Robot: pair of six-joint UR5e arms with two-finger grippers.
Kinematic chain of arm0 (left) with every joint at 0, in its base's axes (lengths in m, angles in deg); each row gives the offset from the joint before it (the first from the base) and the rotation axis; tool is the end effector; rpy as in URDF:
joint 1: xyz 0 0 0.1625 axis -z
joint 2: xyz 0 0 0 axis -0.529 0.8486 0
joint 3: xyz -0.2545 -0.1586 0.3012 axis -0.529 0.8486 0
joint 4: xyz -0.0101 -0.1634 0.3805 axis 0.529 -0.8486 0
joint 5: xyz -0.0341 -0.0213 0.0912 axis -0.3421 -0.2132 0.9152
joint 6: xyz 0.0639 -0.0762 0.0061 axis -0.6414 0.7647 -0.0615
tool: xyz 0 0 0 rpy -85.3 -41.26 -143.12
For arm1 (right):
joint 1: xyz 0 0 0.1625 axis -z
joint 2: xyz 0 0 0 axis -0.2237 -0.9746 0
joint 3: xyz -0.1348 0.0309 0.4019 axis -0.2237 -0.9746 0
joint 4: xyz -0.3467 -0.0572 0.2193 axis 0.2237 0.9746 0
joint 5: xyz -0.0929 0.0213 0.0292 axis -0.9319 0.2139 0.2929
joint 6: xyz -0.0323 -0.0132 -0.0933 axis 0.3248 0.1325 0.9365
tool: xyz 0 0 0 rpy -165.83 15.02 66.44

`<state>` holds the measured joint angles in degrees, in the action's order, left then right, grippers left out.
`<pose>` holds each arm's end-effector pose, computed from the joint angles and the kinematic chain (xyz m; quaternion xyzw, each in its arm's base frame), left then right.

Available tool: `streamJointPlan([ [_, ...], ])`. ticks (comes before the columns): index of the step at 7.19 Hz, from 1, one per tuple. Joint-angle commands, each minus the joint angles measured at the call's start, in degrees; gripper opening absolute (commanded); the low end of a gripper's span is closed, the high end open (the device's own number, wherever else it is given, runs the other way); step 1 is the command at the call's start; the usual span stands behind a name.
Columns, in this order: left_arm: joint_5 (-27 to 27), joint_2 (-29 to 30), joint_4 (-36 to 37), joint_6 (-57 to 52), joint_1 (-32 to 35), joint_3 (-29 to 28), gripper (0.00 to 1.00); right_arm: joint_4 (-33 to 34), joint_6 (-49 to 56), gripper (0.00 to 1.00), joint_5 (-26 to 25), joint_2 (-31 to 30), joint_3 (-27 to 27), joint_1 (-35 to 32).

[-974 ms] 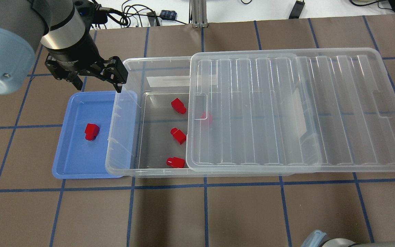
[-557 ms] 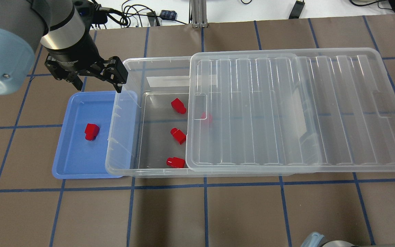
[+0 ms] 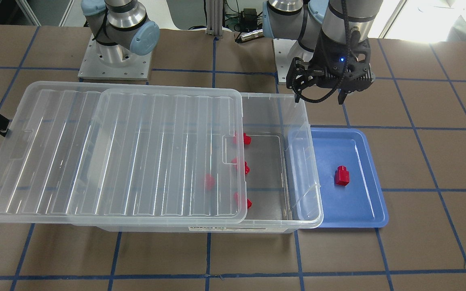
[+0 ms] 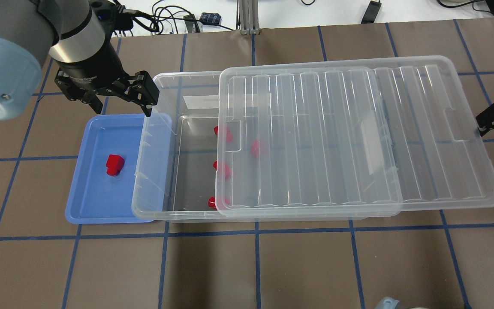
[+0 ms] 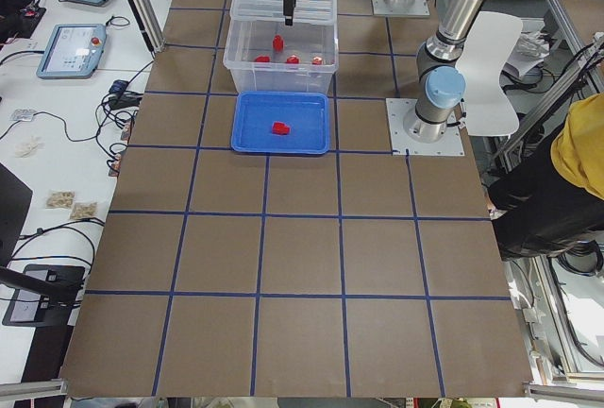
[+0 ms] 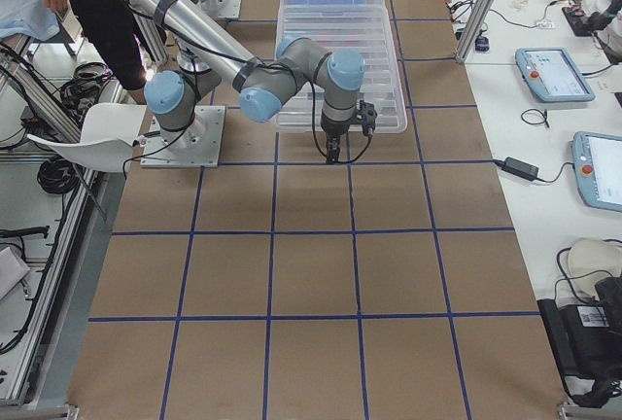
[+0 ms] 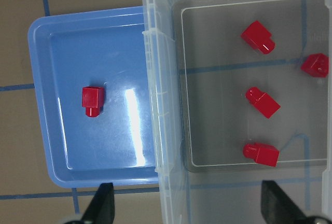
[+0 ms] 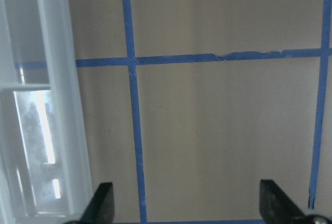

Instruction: Place red block in blue tray from box

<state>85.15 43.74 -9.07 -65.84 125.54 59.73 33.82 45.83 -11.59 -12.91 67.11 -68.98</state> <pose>-0.1567 -0.4766 0.4940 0.0394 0.9986 -0.0115 0.0340 -0.1722 -0.4949 0.3445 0.0207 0.9994 0.0243 0.0162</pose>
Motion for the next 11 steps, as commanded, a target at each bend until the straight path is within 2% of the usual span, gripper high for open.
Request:
streamJointPlan([
  [1,-0.2,0.0,0.0,0.2,-0.1,-0.1,1.00,-0.6,-4.7,1.00,0.0,-1.2,0.0,-3.4],
  [6,-0.3,0.1,1.5,1.0,-0.1,-0.3,1.00,-1.2,-11.2,1.00,-0.1,-3.6,1.8,-8.4],
  [7,-0.3,0.2,1.5,1.0,-0.2,-0.3,1.00,-0.4,-10.2,1.00,-0.2,-3.3,1.4,-8.5],
  [8,-0.3,0.1,1.5,1.0,-0.2,-0.2,1.00,-0.7,-9.3,1.00,-5.1,-3.7,0.4,-8.6],
  [10,-0.3,0.1,1.6,1.0,-0.2,-0.3,1.00,0.4,0.3,1.00,-6.1,-2.2,-0.5,-7.5],
  [11,-0.3,0.1,1.6,1.0,-0.2,-0.3,1.00,1.1,0.7,1.00,-6.1,-1.3,-0.2,-6.3],
])
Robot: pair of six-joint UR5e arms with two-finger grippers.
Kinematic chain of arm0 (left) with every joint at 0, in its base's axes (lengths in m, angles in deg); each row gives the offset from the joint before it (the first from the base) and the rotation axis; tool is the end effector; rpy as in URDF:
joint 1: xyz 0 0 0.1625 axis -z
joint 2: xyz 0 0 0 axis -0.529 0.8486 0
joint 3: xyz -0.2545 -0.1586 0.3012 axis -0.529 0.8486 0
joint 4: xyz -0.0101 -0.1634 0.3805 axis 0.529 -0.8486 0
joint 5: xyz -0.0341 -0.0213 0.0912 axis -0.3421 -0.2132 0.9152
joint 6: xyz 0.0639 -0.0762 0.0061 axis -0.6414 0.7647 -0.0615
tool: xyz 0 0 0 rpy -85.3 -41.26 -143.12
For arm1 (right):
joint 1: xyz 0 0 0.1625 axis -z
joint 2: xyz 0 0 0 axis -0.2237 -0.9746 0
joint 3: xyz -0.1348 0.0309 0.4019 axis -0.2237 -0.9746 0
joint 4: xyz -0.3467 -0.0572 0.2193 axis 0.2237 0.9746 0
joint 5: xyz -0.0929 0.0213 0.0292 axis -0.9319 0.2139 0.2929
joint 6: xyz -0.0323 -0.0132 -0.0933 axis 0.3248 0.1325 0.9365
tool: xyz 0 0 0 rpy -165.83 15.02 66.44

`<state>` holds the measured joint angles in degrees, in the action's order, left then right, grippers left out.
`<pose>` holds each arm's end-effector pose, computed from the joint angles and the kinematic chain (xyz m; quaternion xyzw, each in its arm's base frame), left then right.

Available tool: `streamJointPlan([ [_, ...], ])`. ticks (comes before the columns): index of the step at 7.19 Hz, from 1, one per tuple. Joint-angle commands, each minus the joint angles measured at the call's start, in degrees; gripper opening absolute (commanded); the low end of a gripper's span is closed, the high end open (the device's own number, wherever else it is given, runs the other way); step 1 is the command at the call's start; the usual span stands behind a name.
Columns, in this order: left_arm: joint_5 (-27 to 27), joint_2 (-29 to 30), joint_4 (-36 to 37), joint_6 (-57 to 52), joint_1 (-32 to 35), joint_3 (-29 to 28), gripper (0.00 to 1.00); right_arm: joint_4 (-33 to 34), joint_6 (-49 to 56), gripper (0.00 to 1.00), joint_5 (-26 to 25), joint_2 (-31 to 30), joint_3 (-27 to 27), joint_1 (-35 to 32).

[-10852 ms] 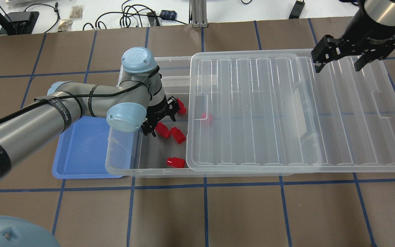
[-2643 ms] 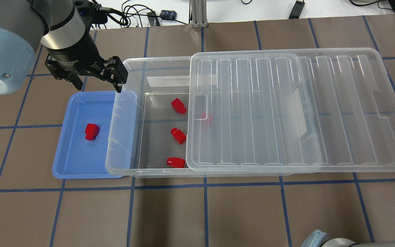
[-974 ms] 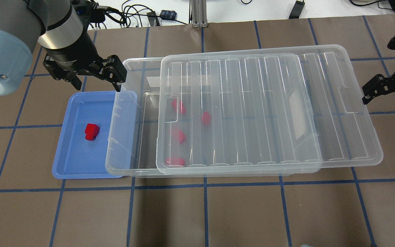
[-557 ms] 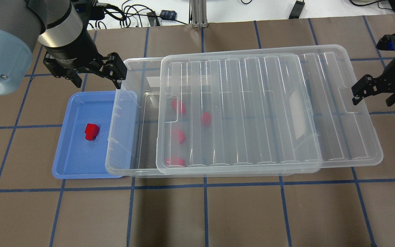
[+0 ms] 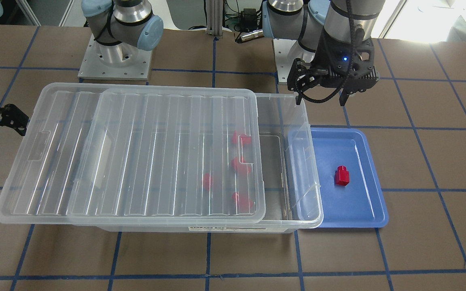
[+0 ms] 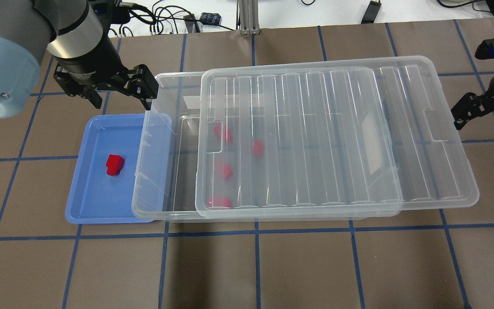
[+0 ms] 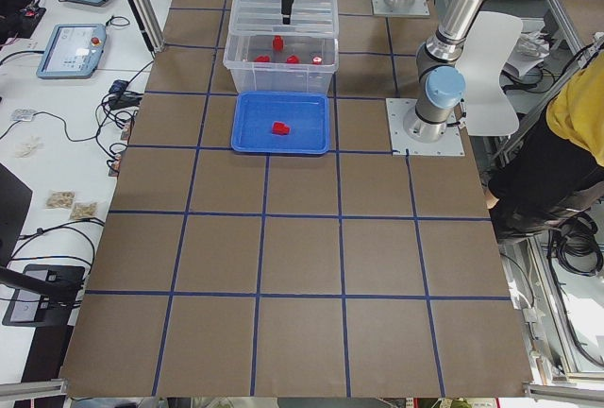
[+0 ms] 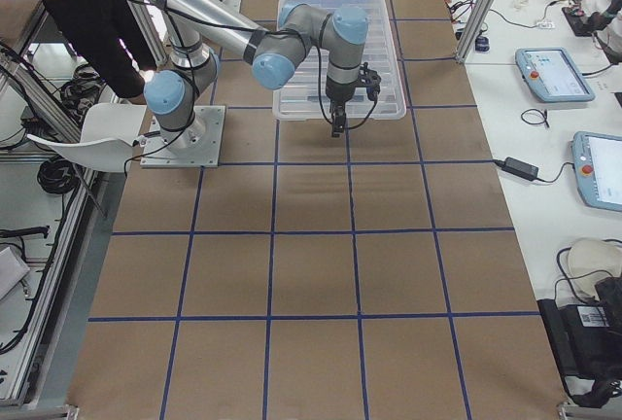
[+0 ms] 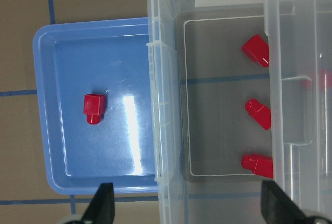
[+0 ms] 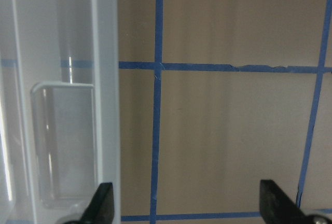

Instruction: Place red block in blue tray from box

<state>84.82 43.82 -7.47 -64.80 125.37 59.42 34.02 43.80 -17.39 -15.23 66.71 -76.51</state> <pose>-0.1561 -0.4807 0.4989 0.0284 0.9987 -0.0276 0.0305 -0.1123 -0.5034 0.3690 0.0274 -0.9984 -0.0268 0.0425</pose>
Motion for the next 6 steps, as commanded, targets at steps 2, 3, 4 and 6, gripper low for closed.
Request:
streamJointPlan([
  [2,0.0,0.0,0.0,0.0,0.0,0.0,1.00,0.9,1.3,1.00,-0.5,3.5,0.0,1.4],
  [3,0.0,0.0,0.0,0.0,0.0,0.0,1.00,0.8,1.2,1.00,-0.3,3.5,0.0,1.4],
  [4,0.0,0.0,0.0,-0.2,0.0,0.0,1.00,0.3,-1.4,1.00,0.5,3.4,0.3,1.4],
  [6,0.0,0.0,0.0,-0.2,0.0,0.1,1.00,0.0,-2.7,1.00,1.6,3.3,0.3,0.7],
])
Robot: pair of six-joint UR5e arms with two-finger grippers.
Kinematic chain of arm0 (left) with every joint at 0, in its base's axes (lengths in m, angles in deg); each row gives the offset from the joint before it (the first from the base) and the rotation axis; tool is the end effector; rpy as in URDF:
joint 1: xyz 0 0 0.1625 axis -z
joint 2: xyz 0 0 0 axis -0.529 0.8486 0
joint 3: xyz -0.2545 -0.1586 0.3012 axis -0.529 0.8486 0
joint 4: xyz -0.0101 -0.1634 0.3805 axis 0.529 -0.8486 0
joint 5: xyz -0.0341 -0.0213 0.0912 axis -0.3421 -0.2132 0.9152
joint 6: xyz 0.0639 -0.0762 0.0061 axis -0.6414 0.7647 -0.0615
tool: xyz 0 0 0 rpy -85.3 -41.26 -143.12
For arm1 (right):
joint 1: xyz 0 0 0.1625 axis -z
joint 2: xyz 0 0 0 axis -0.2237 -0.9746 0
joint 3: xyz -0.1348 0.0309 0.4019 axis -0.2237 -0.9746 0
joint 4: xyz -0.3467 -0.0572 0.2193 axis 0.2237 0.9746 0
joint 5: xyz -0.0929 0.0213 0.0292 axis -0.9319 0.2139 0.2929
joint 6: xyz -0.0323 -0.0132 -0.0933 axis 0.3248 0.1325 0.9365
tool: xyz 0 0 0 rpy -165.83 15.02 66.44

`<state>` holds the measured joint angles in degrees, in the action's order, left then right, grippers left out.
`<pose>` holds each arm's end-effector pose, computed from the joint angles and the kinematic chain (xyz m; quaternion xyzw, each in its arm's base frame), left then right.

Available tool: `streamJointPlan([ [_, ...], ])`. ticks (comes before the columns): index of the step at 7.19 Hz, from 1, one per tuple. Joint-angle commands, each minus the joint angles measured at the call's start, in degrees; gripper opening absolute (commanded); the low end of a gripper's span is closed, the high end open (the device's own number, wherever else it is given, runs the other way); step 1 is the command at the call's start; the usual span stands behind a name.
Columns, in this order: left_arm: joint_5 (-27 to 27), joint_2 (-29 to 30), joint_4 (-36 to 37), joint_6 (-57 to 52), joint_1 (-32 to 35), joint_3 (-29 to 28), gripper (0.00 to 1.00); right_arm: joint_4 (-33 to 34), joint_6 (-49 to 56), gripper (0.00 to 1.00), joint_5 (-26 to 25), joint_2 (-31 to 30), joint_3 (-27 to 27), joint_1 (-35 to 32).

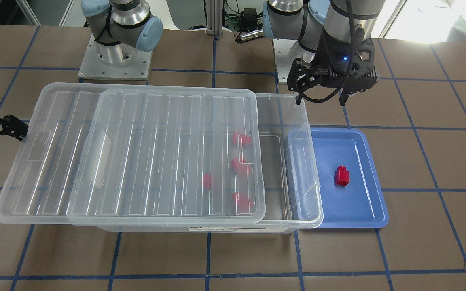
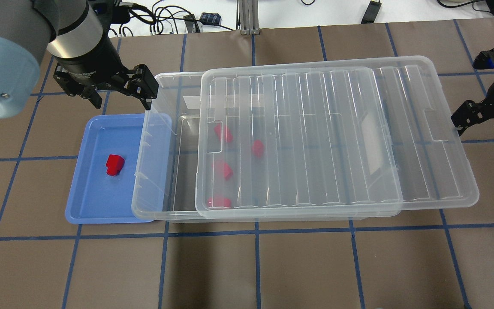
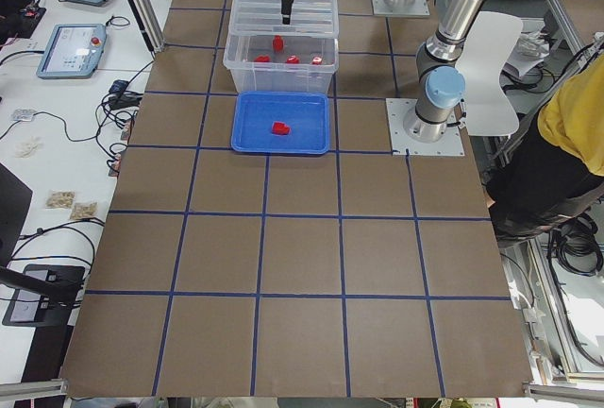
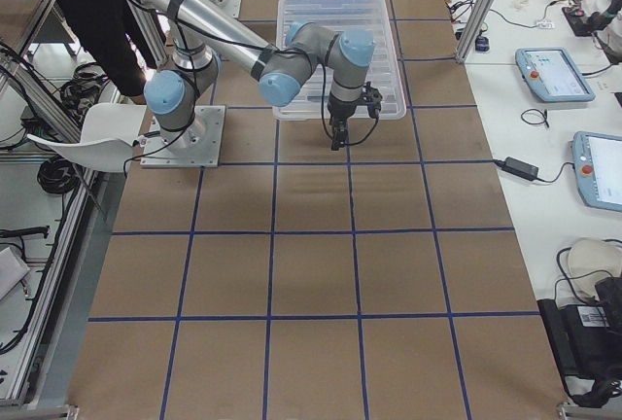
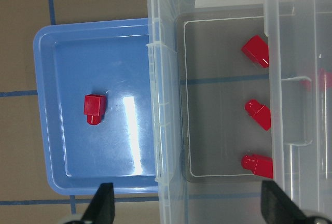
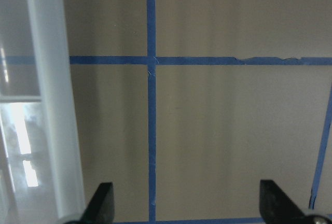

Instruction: Place red block in blue tray from box

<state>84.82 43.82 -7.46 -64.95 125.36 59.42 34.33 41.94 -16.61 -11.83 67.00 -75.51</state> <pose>-0.1560 -0.4807 0.4989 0.0296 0.9987 -0.0276 0.0306 -0.1248 -0.5115 0.3370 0.0037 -0.9985 -0.0494 0.0231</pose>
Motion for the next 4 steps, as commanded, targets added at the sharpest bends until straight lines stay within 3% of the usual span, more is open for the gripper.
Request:
streamJointPlan([
  [1,0.0,0.0,0.0,0.0,0.0,0.1,1.00,-0.6,-1.0,1.00,2.1,-0.1,0.1,-0.3],
  [4,0.0,0.0,0.0,0.0,0.0,0.1,1.00,-0.8,-2.8,1.00,5.2,-1.2,0.4,-1.6],
])
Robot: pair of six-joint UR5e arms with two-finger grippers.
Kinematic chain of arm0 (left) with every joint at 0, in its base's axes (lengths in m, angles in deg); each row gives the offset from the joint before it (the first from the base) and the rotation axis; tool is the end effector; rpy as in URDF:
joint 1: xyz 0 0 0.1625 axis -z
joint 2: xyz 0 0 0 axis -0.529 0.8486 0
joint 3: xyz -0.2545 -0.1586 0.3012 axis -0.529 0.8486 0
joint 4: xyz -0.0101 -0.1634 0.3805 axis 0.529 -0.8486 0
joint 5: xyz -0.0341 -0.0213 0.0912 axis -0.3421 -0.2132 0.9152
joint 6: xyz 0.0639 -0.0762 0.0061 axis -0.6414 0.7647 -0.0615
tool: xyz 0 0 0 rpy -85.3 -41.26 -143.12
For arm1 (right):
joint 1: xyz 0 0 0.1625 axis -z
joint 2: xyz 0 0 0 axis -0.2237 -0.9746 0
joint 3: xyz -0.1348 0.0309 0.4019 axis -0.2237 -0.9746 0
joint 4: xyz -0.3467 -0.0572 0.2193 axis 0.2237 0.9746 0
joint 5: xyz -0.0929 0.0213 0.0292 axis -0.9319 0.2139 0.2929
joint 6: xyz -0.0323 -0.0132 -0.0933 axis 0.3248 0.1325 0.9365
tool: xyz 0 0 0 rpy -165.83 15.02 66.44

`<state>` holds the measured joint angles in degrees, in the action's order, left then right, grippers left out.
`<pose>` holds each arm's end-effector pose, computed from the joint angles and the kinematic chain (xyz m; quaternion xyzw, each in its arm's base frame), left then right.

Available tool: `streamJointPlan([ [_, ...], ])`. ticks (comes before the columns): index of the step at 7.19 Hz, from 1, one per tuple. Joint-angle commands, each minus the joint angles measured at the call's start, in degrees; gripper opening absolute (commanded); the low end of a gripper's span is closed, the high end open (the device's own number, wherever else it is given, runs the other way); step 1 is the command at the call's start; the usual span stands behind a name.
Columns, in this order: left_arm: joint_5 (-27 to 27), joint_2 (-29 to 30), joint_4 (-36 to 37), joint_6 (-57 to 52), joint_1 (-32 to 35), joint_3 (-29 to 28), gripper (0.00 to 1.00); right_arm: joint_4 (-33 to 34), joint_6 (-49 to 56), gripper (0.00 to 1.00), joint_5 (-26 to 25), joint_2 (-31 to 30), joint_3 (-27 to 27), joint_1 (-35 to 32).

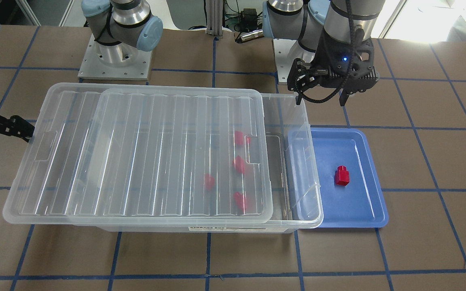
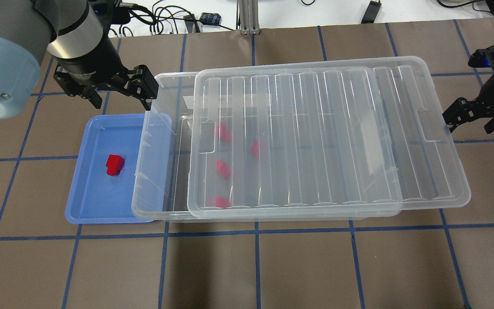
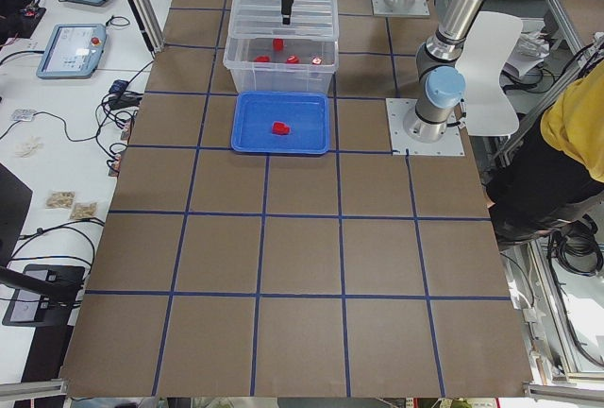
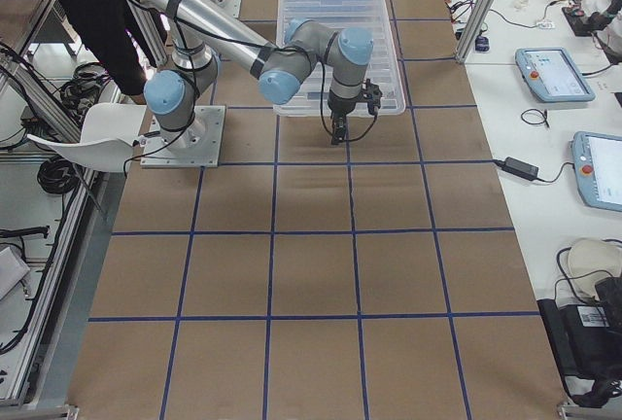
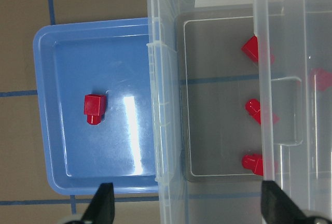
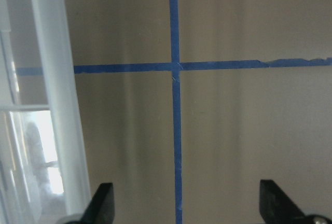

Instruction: Place red block in blue tray from box

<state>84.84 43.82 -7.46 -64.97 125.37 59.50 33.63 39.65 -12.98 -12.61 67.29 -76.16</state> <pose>-0.1561 -0.4805 0.4982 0.0299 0.9987 -0.0269 0.0308 -0.1111 -0.5113 0.3401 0.0116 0.9993 0.0366 0.0049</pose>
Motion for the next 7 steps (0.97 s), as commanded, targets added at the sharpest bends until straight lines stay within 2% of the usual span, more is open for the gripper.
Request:
streamJointPlan([
  [1,0.1,0.0,0.0,0.0,0.0,0.2,1.00,-0.1,-1.3,1.00,1.7,-0.5,0.1,-1.1],
  [3,0.1,0.0,0.0,0.0,0.0,0.2,1.00,0.0,-1.6,1.00,1.8,-1.4,1.1,-1.4],
  [5,0.1,0.0,0.0,0.0,0.0,0.2,1.00,-0.1,-4.2,1.00,4.7,-1.4,1.2,-2.1],
  [7,0.1,0.0,-0.1,0.0,0.0,0.2,1.00,0.0,-5.1,1.00,5.3,-1.4,1.2,-2.4],
])
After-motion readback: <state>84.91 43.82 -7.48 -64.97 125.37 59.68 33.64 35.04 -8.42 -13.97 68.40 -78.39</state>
